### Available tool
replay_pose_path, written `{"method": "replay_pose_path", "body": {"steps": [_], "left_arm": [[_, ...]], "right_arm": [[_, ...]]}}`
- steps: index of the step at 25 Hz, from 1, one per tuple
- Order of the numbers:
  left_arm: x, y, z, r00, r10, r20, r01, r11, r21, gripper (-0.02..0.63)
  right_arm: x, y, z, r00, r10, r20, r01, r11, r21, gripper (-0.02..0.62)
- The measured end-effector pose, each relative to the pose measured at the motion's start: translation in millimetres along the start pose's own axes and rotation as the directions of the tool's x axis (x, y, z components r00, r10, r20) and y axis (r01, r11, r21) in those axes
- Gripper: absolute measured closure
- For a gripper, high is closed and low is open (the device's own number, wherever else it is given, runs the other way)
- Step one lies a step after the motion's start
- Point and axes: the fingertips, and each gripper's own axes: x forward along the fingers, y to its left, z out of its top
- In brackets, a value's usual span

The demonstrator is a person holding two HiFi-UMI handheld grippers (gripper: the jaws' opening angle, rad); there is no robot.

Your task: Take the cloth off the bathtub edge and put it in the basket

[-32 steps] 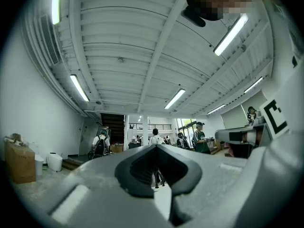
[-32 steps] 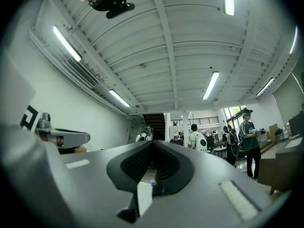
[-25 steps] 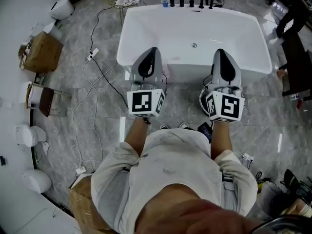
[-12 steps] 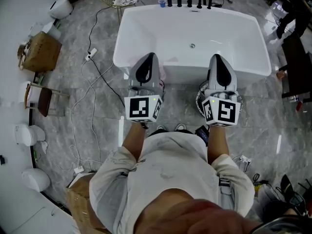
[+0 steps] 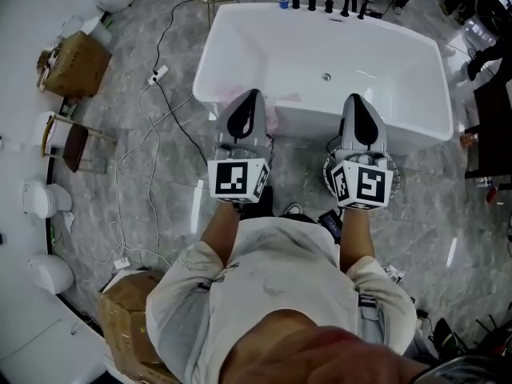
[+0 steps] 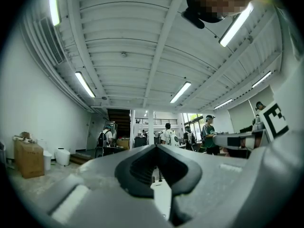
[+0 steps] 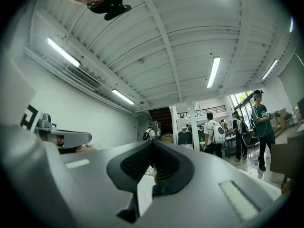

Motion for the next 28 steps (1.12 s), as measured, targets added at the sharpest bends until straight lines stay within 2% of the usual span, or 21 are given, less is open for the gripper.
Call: {"method": "replay_pose_path", "body": {"steps": [9, 21, 28], "left_arm": [[36, 47, -7, 1.000, -0.007, 0.019, 0.007, 1.000, -0.025, 0.604], [111, 177, -45, 1.000, -0.022, -0.004, 0.022, 0.998, -0.052, 0.604], [149, 242, -49, 0.999, -0.047, -0.005, 0.046, 0.997, -0.069, 0.604]], "right_arm": [[55, 18, -6, 1.000, -0.003, -0.007, 0.002, 0.999, -0.038, 0.592], [198, 86, -50, 0.998, 0.006, -0.062, -0.010, 0.998, -0.069, 0.592], [263, 121, -53, 0.998, -0.015, -0.067, 0.008, 0.996, -0.094, 0.592]]}}
